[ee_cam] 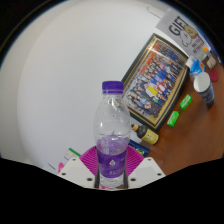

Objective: Pour water

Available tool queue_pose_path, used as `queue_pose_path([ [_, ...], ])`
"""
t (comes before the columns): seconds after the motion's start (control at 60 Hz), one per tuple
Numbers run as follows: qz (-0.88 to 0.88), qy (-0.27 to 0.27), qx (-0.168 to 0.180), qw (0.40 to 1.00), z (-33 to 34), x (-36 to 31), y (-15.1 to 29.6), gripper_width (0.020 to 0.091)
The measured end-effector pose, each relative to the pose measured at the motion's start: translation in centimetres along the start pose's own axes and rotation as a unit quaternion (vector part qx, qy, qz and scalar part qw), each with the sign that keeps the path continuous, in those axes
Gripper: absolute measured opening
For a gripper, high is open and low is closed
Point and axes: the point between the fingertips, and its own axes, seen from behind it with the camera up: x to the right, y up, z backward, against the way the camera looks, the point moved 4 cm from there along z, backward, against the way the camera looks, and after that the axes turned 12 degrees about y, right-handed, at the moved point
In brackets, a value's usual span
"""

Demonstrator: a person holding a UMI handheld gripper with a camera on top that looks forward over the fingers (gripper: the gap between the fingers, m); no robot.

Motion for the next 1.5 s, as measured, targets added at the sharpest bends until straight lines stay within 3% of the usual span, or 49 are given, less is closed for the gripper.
queue_pose_path([
  [0.167,-0.191,0.036,0.056,0.979,0.9,3.3,6.7,0.0316],
  [0.317,-0.311,0.049,0.085,0.945,1.4,7.3,10.9,0.0316],
  [0.467,-0.455,0.080,0.143,0.875,2.2,11.8,14.3,0.0317],
  [0.583,-0.509,0.080,0.157,0.843,2.7,14.6,15.3,0.0317],
  [0.75,-0.524,0.071,0.133,0.838,2.6,15.6,15.3,0.0316],
  [0.883,-0.476,0.045,0.083,0.874,2.4,15.3,14.8,0.0317],
  [1.05,-0.233,-0.014,-0.002,0.972,3.3,14.4,16.3,0.0317],
  [1.15,-0.052,-0.036,-0.022,0.998,4.1,13.6,19.9,0.0318],
  [1.283,0.164,-0.050,-0.034,0.985,5.6,12.5,25.3,0.0316],
  [1.5,0.391,-0.134,-0.035,0.910,9.1,17.5,32.3,0.0321],
])
